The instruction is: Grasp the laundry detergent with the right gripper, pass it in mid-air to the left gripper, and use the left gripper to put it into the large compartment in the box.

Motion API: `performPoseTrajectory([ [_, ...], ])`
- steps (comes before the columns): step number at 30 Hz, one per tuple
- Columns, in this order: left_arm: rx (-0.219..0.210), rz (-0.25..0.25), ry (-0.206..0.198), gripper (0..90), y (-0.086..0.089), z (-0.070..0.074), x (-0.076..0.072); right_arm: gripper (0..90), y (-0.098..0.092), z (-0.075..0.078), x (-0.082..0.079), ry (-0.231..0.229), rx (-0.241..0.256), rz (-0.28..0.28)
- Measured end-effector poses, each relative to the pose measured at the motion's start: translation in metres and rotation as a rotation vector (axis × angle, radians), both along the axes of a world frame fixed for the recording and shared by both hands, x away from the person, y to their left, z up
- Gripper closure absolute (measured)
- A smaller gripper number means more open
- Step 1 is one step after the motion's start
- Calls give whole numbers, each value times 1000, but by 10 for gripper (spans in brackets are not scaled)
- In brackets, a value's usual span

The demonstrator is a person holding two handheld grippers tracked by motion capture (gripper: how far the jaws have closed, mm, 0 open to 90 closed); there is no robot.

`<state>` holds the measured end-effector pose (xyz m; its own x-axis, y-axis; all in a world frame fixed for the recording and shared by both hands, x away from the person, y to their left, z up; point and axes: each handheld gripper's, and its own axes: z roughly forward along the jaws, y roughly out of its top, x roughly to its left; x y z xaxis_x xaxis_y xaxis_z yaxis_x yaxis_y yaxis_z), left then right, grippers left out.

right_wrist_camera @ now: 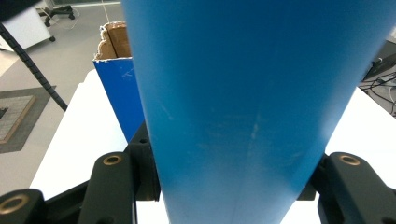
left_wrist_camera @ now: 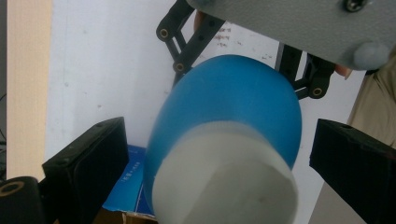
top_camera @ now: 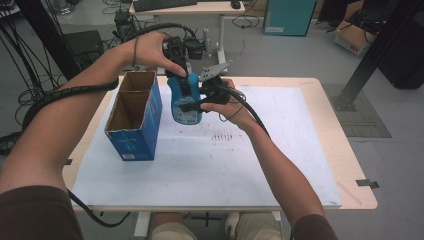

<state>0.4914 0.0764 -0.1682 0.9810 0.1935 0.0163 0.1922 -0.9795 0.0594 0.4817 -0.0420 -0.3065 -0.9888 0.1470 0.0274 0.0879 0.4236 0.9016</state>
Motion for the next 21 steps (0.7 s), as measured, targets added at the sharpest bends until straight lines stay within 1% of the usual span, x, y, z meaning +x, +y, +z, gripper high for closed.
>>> performPoseTrajectory([
  [2,0,-2,4,50,0,-1,1,432,0,0,0,-1,3,1],
  [3,1,-3,2,50,0,-1,0,432,0,-1,1,-15,-3,7],
  [6,-4,-3,2,54,0,-2,0,432,0,-1,1,-17,-5,12],
  [8,-4,-3,-3,56,0,-2,0,432,0,0,1,-15,-7,13],
  [9,-2,-4,-7,57,0,-2,0,432,0,0,0,1,0,12],
  [11,-3,-4,-8,63,0,-2,-1,432,0,0,0,0,0,13],
  [12,7,-16,-2,71,0,-2,0,432,0,0,1,-25,-6,18],
  [14,-2,-15,-13,97,-1,-2,-1,432,0,0,1,-30,-8,19],
  [15,-2,-15,-13,110,-1,-2,-1,432,0,0,0,-15,0,26],
  [17,1,-22,-8,119,-1,-2,-1,432,0,0,0,-19,-4,27],
  [18,3,-23,-13,156,-2,-3,-2,432,0,1,-1,-13,-6,29],
  [19,3,-23,-13,169,-2,-3,-2,432,0,1,-1,-13,-6,31],
  [20,6,-24,-4,188,-2,-3,-1,432,0,1,-1,-16,-4,33],
  [21,10,-24,-4,204,-1,-3,-1,432,0,1,-1,-16,-5,35],
])
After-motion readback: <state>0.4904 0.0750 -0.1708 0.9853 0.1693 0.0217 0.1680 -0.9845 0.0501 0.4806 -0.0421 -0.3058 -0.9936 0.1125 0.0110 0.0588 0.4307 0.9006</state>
